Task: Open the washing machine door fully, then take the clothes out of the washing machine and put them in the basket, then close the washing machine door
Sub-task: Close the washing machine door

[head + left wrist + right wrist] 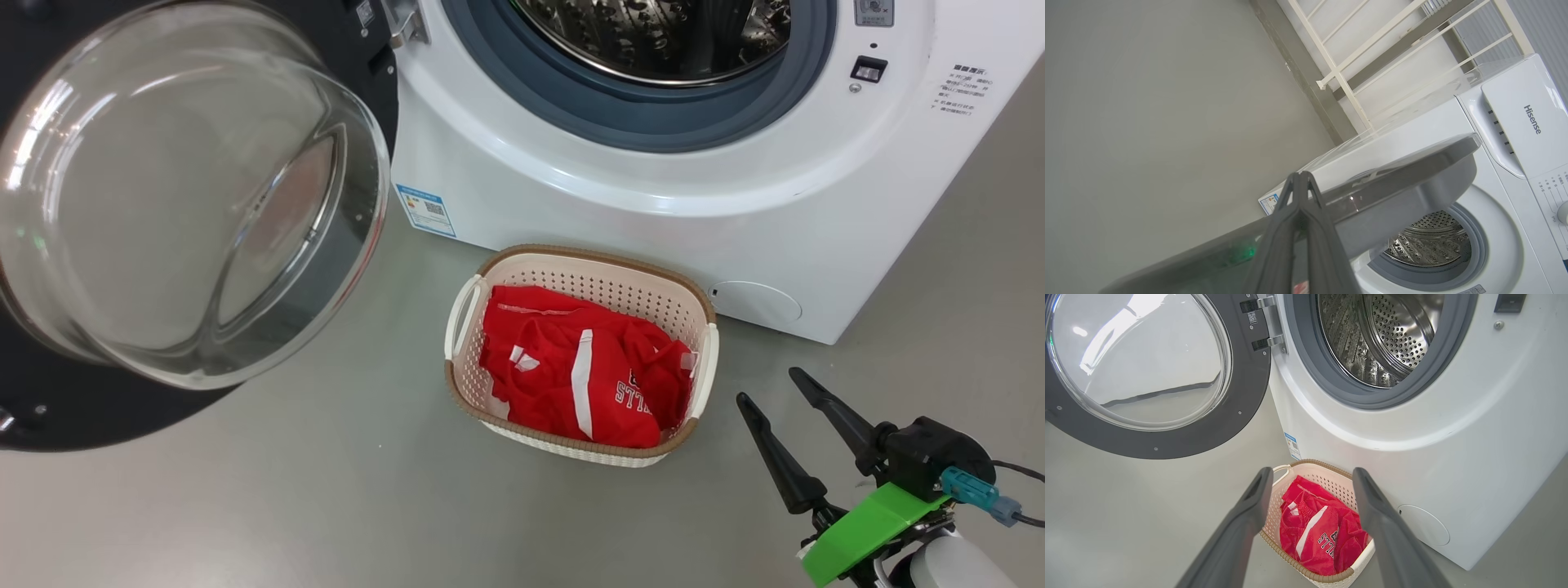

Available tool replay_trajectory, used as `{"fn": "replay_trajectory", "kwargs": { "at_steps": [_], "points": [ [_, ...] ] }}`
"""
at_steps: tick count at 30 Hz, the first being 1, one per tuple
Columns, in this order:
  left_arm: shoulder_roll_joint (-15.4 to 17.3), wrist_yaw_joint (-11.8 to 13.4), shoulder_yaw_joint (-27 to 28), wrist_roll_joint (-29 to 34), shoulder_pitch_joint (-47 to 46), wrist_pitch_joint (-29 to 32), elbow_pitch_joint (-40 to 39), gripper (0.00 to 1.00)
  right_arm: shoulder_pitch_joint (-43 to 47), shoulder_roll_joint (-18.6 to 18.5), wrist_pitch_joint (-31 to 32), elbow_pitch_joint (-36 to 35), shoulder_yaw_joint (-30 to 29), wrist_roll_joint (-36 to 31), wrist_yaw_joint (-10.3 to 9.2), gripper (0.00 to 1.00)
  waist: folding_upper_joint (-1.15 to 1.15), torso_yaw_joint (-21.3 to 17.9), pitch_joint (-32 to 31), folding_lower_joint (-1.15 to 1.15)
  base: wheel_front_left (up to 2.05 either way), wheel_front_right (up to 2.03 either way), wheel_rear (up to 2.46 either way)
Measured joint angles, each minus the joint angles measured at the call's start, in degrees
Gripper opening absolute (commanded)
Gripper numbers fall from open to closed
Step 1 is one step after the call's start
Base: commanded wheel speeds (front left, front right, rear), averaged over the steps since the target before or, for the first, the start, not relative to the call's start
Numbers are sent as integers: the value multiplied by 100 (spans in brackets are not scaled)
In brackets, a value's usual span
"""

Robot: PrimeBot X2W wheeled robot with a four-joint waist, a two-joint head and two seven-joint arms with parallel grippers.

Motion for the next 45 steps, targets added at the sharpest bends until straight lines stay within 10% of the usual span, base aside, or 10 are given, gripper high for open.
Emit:
{"fn": "replay_trajectory", "kwargs": {
  "at_steps": [45],
  "points": [
    [-524,-353,-1604,-1718,1683,2260,-3671,0,47,83,0,-37,-401,-4,0,100,0,-559,-239,0,0,0,0]
  ]
}}
